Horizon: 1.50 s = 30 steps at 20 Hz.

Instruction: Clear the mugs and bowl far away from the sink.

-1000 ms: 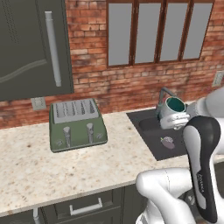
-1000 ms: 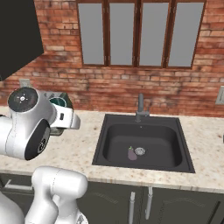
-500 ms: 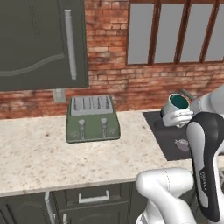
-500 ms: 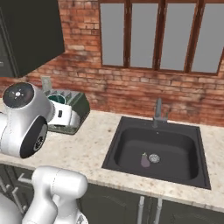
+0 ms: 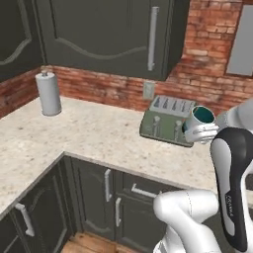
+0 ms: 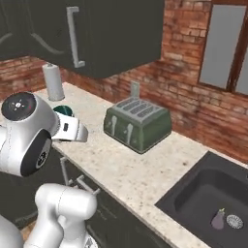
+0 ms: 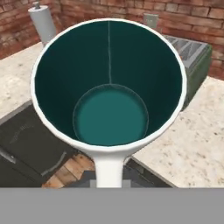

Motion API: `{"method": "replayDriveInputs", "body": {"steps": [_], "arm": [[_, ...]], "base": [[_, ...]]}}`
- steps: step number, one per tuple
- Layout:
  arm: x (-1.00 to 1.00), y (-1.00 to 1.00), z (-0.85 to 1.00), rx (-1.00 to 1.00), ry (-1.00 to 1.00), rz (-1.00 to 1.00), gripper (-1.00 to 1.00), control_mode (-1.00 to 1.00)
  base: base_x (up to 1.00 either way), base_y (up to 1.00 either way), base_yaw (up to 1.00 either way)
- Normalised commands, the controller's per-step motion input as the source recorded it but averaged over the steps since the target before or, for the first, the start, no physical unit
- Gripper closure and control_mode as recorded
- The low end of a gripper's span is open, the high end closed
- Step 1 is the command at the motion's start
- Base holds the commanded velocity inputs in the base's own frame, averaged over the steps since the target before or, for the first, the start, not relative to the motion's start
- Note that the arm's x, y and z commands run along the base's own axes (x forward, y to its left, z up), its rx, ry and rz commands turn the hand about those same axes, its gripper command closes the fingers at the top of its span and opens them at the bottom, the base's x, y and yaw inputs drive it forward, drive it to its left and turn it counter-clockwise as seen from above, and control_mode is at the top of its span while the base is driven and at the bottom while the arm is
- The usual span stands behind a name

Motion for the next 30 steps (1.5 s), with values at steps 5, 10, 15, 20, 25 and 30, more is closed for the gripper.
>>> {"method": "replayDriveInputs", "body": {"steps": [5,10,15,20,25,30], "arm": [[0.0,0.0,0.0,0.0,0.0,0.0,1.0,1.0],[0.0,0.0,0.0,0.0,0.0,0.0,1.0,1.0],[0.0,0.0,0.0,0.0,0.0,0.0,1.0,1.0],[0.0,0.0,0.0,0.0,0.0,0.0,1.0,1.0],[0.0,0.0,0.0,0.0,0.0,0.0,1.0,1.0],[0.0,0.0,0.0,0.0,0.0,0.0,1.0,1.0]], "base": [[-0.02,0.38,0.87],[-0.08,0.43,0.8],[0.03,0.54,0.48],[0.48,0.39,0.11],[0.73,0.06,0.0],[0.73,0.01,0.0]]}}
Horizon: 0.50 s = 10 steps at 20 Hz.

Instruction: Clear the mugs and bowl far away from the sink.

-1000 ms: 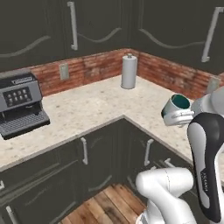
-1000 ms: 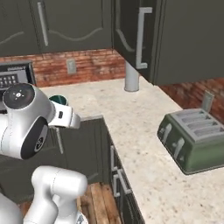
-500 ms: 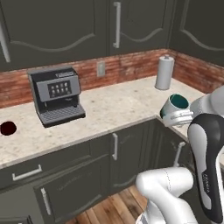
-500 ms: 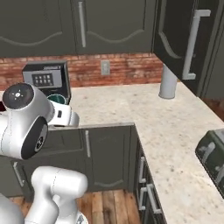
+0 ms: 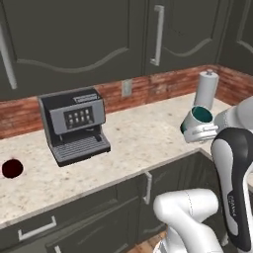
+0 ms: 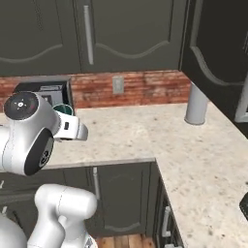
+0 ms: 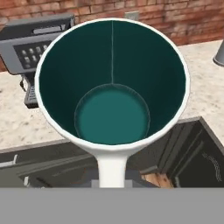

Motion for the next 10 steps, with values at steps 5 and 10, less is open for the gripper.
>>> {"method": "replayDriveInputs", "body": {"steps": [5,10], "arm": [[0.0,0.0,0.0,0.0,0.0,0.0,1.0,1.0],[0.0,0.0,0.0,0.0,0.0,0.0,1.0,1.0]], "base": [[0.95,0.03,-0.01],[1.0,0.02,-0.18]]}}
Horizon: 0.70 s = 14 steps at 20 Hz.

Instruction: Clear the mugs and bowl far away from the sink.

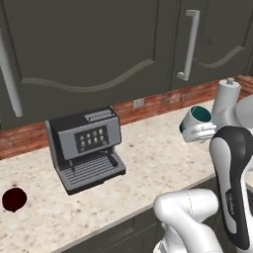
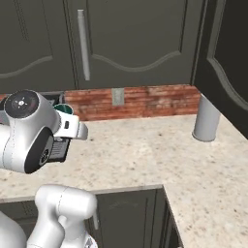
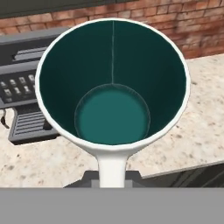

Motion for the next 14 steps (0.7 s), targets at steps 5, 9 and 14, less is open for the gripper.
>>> {"method": "replayDriveInputs", "body": {"steps": [5,9,14], "arm": [[0.0,0.0,0.0,0.0,0.0,0.0,1.0,1.0],[0.0,0.0,0.0,0.0,0.0,0.0,1.0,1.0],[0.0,0.0,0.0,0.0,0.0,0.0,1.0,1.0]], "base": [[0.95,-0.18,-0.49],[0.49,-0.42,-0.5],[0.58,-0.22,-0.51]]}}
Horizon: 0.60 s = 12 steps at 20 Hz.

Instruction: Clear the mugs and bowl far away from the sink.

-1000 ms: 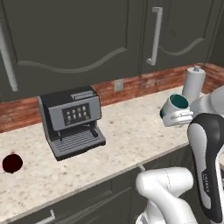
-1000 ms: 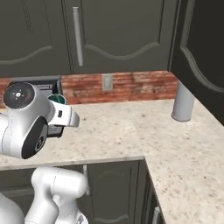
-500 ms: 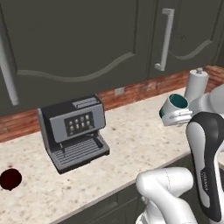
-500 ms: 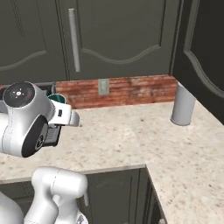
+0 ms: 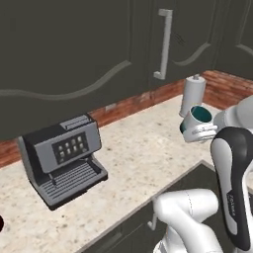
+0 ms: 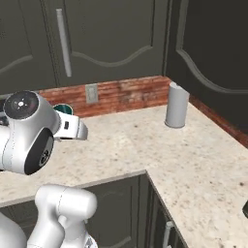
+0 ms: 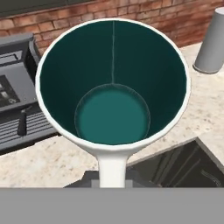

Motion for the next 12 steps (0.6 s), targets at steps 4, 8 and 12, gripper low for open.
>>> {"method": "replayDriveInputs", "body": {"steps": [4,8,12], "arm": [[0.0,0.0,0.0,0.0,0.0,0.0,1.0,1.0],[0.0,0.0,0.0,0.0,0.0,0.0,1.0,1.0],[0.0,0.0,0.0,0.0,0.0,0.0,1.0,1.0]], "base": [[0.4,-0.37,-0.46],[0.11,-0.27,-0.41],[0.03,0.0,-0.24]]}}
